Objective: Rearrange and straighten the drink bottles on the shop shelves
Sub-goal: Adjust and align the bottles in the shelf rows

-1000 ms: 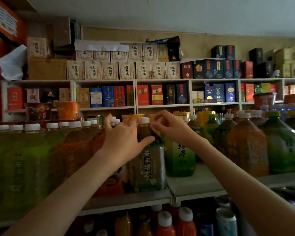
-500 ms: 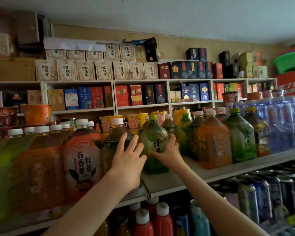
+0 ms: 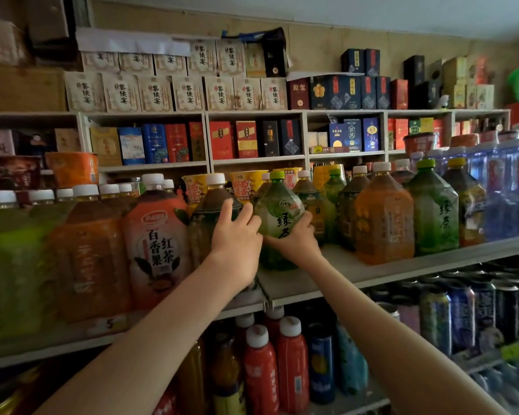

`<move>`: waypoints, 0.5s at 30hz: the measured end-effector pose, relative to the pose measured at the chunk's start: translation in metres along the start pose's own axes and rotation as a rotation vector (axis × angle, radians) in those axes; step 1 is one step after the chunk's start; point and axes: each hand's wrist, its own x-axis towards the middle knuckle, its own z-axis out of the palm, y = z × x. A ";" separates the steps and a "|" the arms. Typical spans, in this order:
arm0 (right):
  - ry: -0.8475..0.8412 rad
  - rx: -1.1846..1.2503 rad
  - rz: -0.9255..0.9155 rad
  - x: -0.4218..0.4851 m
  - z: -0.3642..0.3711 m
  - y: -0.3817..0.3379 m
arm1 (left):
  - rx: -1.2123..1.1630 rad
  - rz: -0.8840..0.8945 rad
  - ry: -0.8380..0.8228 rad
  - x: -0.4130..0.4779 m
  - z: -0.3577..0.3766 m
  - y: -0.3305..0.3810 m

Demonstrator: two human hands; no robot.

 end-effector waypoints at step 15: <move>-0.060 0.069 0.003 -0.014 -0.002 -0.001 | -0.734 -0.028 0.476 -0.005 0.018 0.028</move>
